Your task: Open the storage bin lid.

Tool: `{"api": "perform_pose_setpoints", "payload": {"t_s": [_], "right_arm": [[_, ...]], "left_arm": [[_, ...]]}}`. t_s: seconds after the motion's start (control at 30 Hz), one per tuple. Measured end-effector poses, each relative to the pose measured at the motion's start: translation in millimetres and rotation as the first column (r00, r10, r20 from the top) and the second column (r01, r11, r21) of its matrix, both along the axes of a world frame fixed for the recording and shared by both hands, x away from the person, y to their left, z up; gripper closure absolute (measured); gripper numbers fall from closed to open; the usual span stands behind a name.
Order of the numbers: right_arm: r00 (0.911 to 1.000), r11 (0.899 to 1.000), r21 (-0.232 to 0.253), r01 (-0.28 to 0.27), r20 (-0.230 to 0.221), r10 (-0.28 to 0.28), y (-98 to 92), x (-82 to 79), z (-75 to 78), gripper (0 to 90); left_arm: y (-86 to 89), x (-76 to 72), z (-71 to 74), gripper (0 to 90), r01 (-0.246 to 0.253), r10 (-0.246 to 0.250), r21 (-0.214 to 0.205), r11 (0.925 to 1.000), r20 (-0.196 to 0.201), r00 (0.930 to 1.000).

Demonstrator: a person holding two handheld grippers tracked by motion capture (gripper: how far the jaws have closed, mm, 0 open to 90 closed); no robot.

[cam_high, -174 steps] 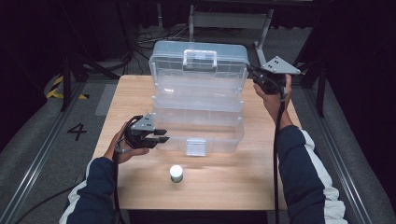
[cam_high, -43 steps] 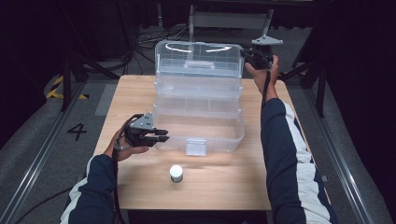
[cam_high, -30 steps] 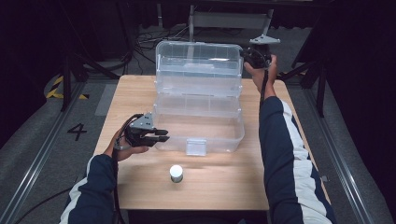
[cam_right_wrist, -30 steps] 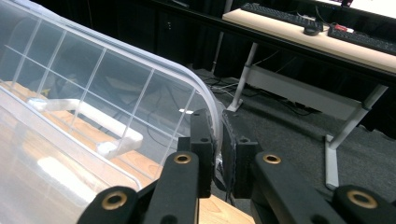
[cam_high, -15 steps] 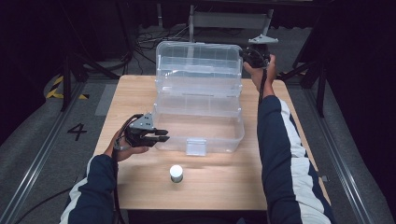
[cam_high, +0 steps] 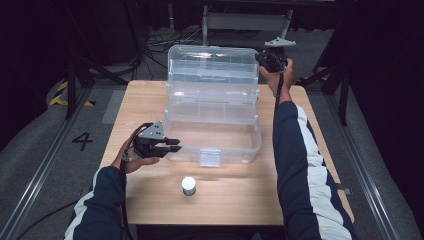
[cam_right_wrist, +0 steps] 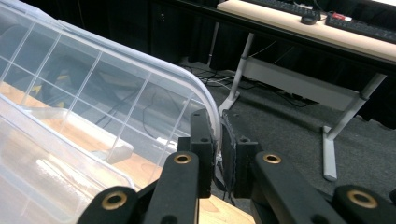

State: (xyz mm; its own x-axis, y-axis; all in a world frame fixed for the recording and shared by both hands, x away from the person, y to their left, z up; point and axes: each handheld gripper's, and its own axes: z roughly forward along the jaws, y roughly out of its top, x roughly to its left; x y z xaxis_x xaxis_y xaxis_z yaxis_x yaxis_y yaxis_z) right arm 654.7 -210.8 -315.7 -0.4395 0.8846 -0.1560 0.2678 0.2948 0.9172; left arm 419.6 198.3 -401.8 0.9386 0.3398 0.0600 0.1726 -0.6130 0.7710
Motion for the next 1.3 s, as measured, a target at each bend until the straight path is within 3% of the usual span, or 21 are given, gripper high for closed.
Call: {"api": "perform_pose_setpoints", "payload": {"t_s": [0.37, 0.47, 0.5, 0.53, 0.57, 0.63, 0.93, 1.3], "right_arm": [[1.0, 0.999, 0.034, 0.003, 0.002, -0.003, -1.9, 3.6, -6.0, 84.1], [1.0, 1.0, 0.027, 0.008, 0.003, -0.008, -4.4, 3.6, -5.8, 90.0], [0.9995, 0.999, 0.044, -0.032, 0.0, 0.032, -5.3, 3.4, -5.5, 90.0], [0.9996, 0.999, 0.022, -0.028, 0.003, 0.028, -2.9, 2.5, -5.3, 90.0], [0.9996, 1.0, -0.004, -0.029, -0.003, 0.029, -0.4, 2.4, -5.7, 90.0], [0.9996, 0.999, -0.031, -0.027, -0.01, 0.027, 2.7, 2.2, -7.3, 90.0], [0.9996, 1.0, -0.024, -0.014, -0.023, 0.014, -1.3, -0.1, -11.4, 89.5], [0.9995, 0.999, -0.03, -0.024, -0.02, 0.023, -19.7, -23.6, -13.8, 85.6]], "left_arm": [[1.0, 0.6, -0.8, 74.1, 0.004, -0.004, -0.007, 1.0, 0.004, 1.0], [1.1, 0.8, -1.0, 74.1, 0.005, -0.005, -0.01, 0.9999, 0.002, 1.0], [1.3, 0.9, -1.2, 74.1, 0.005, -0.005, -0.012, 0.9999, 0.001, 1.0], [1.2, 1.0, -1.4, 74.2, 0.01, -0.01, -0.009, 0.9999, -0.003, 0.9999], [0.2, 0.3, -2.1, 73.9, -0.012, 0.013, -0.01, 0.9999, 0.023, 0.9997], [-0.6, 1.3, -1.6, 74.4, -0.011, 0.011, -0.012, 0.9999, 0.016, 0.9998], [1.4, 2.9, -2.9, 75.3, -0.003, 0.003, -0.036, 0.9994, 0.001, 1.0], [1.9, 2.9, -3.3, 75.1, -0.006, 0.006, -0.041, 0.9991, -0.002, 1.0]]}}
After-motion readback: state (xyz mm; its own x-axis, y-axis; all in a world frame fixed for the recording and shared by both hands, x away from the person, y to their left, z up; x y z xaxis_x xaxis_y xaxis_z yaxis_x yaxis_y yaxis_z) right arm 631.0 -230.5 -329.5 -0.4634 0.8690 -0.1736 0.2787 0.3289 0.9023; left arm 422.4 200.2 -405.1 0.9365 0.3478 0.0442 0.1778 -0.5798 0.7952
